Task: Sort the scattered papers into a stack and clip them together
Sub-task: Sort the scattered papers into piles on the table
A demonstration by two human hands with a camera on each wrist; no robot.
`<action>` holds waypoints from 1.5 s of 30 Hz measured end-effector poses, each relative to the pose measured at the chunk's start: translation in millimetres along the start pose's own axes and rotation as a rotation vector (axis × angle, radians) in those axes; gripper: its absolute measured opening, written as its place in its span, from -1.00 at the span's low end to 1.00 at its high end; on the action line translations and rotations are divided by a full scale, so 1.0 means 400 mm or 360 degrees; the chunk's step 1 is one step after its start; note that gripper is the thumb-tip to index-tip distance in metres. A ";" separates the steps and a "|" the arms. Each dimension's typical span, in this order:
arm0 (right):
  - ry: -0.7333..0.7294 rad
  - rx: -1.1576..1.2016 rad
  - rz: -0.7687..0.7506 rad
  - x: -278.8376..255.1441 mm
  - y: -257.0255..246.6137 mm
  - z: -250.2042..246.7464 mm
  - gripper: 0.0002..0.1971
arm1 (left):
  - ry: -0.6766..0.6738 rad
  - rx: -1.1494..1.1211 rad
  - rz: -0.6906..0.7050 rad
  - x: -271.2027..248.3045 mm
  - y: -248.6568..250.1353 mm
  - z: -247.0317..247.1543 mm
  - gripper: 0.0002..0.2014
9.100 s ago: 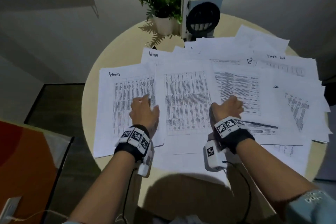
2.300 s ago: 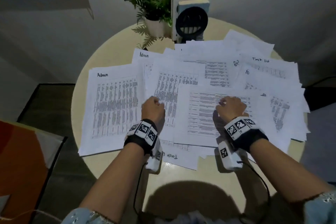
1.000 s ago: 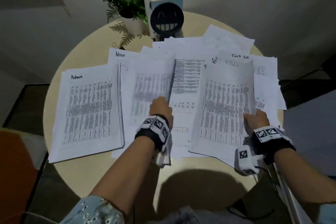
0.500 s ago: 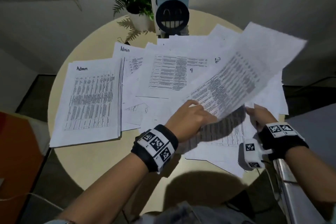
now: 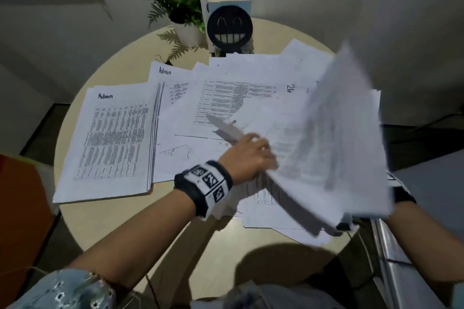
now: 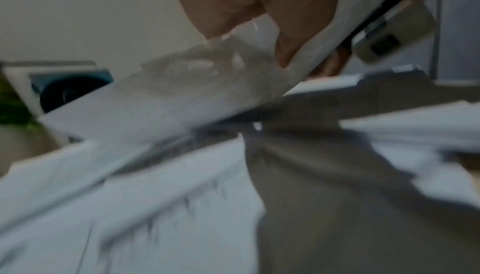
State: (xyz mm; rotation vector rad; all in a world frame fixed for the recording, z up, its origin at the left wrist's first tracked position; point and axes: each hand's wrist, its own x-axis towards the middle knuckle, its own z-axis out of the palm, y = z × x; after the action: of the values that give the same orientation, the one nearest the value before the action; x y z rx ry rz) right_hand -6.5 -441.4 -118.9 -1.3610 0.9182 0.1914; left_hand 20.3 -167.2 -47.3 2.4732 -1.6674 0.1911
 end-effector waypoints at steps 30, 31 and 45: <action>-0.0018 -0.0027 -0.1403 -0.326 -0.250 0.235 -0.76 | 0.1597 -0.1639 -0.1698 -0.044 -0.084 -0.236 -0.86; -0.0016 0.0041 -0.1449 -0.345 -0.265 0.240 -0.69 | 0.1711 -0.1678 -0.1577 -0.041 -0.087 -0.271 -0.80; -0.0370 0.0131 -0.1510 -0.412 -0.251 0.301 -0.79 | 0.1740 -0.1971 -0.1185 -0.072 -0.097 -0.332 -0.33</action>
State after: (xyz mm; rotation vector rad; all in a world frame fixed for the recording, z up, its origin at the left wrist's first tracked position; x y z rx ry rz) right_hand 1.6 -297.1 56.7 -1.5205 0.0274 -0.4043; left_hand 42.7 -100.8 75.3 1.3367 -0.1608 0.2321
